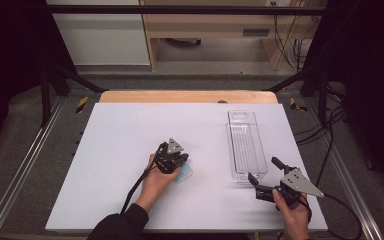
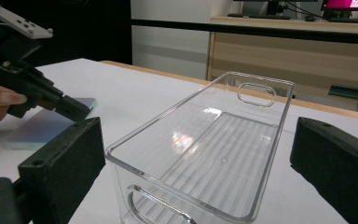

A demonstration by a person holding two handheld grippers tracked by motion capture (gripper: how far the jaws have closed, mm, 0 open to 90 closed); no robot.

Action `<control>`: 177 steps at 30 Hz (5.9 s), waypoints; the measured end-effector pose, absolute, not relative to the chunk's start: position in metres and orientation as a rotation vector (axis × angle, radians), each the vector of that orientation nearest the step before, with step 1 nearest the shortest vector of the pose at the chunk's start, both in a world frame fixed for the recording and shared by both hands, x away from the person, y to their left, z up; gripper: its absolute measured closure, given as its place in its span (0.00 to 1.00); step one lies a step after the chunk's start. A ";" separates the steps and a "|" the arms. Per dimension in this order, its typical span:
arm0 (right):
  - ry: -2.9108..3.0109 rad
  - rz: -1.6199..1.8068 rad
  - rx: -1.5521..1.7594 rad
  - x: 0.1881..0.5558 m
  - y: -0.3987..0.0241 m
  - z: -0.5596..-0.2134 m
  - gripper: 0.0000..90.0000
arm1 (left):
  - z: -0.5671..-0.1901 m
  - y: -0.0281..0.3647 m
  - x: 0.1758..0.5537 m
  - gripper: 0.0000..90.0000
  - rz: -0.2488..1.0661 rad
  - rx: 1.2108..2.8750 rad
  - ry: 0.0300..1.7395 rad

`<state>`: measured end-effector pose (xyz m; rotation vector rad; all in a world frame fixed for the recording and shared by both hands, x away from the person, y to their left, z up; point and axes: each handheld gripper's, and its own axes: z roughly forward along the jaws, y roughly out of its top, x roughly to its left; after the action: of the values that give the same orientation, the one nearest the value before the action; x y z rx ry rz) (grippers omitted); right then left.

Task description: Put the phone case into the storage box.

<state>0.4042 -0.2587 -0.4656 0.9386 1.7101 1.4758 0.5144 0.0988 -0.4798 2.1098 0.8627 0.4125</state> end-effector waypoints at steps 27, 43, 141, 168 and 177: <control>1.683 1.449 0.959 0.400 -0.259 -0.462 0.04 | -0.454 0.173 0.466 1.00 0.540 1.845 0.833; 1.670 1.318 0.999 0.399 -0.248 -0.437 0.04 | -0.455 0.243 0.426 0.19 0.655 1.656 0.899; 2.391 1.038 1.186 0.483 -0.020 -0.459 0.06 | -0.461 0.289 0.410 0.02 0.657 1.530 0.921; 2.400 0.935 1.187 0.483 -0.008 -0.482 0.07 | -0.462 0.285 0.411 0.02 0.648 1.553 0.909; 2.401 0.925 1.187 0.483 -0.009 -0.484 0.08 | -0.462 0.283 0.411 0.02 0.646 1.561 0.906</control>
<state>0.4829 -0.0087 -0.4841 1.1868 2.4013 0.9249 0.4106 0.2835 -0.4622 1.5613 0.9058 0.6456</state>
